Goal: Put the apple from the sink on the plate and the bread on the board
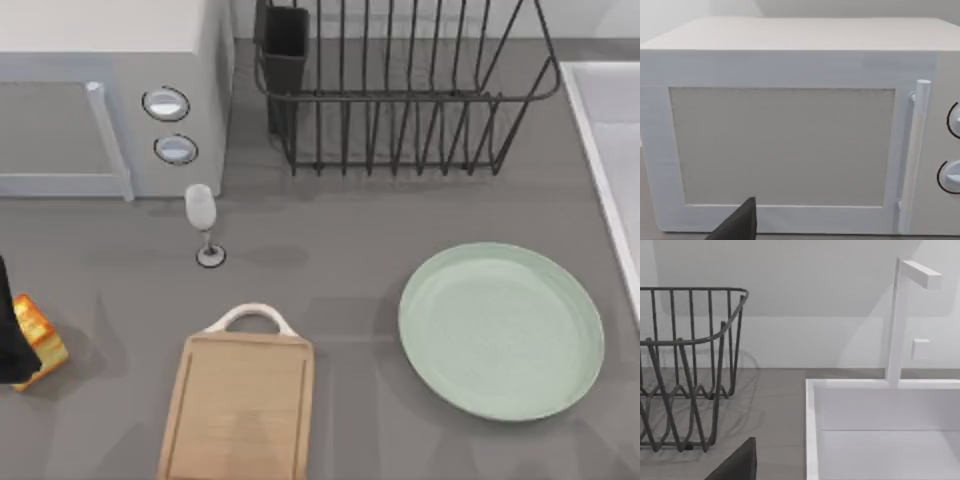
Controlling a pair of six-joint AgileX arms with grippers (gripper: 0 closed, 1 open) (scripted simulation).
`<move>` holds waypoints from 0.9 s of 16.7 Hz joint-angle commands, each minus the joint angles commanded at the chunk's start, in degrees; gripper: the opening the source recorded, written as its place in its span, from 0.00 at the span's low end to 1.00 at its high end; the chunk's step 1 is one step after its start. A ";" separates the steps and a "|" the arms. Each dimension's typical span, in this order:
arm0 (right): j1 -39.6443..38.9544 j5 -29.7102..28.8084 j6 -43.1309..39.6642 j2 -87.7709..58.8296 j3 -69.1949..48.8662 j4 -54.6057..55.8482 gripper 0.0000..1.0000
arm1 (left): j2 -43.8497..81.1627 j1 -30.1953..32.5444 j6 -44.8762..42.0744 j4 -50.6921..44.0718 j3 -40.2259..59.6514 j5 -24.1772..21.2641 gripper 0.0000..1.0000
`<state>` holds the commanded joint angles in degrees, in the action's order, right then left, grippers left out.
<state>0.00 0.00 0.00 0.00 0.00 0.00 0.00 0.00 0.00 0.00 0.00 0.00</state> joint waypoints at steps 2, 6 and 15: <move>0.12 0.00 -0.12 -0.57 -0.56 -0.44 1.00 | 0.00 0.00 0.00 0.00 0.00 0.00 1.00; 1.78 -0.02 -1.67 -8.93 -8.49 -6.12 1.00 | 0.00 0.00 0.00 0.00 0.00 0.00 1.00; 8.80 -0.08 -8.27 -57.72 -46.26 -30.47 1.00 | 0.00 0.00 0.00 0.00 0.00 0.00 1.00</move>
<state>8.80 -0.08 -8.27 -57.72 -46.26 -30.47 0.00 0.00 0.00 0.00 0.00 0.00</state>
